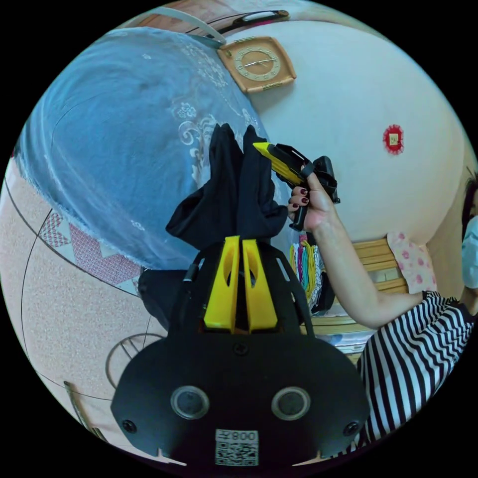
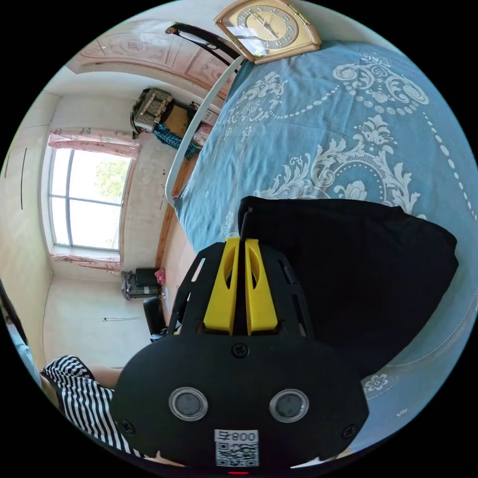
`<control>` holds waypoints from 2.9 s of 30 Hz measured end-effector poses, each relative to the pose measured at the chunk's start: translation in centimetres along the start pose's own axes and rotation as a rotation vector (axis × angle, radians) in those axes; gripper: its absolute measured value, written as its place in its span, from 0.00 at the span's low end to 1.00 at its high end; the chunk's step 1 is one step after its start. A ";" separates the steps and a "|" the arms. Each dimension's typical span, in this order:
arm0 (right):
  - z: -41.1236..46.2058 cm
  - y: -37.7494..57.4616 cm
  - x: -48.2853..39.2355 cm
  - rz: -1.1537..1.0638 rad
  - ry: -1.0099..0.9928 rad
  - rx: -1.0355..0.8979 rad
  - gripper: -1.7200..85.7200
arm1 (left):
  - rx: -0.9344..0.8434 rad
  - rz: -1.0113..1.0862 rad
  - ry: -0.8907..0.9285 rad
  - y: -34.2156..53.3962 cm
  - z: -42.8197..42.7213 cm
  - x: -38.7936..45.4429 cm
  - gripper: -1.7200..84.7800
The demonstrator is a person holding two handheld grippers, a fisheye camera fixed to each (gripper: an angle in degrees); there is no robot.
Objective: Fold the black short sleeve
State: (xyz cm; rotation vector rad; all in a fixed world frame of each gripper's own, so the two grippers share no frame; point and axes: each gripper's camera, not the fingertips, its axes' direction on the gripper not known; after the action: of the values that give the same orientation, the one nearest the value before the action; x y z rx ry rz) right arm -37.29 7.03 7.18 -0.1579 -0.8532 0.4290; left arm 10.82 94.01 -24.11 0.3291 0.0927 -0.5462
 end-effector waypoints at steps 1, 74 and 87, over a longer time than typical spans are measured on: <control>0.8 -0.5 -0.5 -0.002 0.008 -0.009 0.04 | -0.002 0.000 -0.004 -0.2 -0.8 -0.5 0.03; 1.4 32.1 15.4 0.348 -0.339 0.034 0.10 | -0.153 -0.190 0.228 6.0 -13.5 -13.9 0.12; 0.2 35.7 17.8 0.292 -0.515 0.105 0.04 | -0.189 -0.248 0.314 5.9 -11.4 -16.5 0.14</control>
State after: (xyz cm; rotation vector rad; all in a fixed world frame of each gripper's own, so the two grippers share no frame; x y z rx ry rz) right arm -37.92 46.84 8.81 -0.0742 -1.3168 0.8074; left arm -0.13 110.69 -30.33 0.2171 0.4903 -0.7223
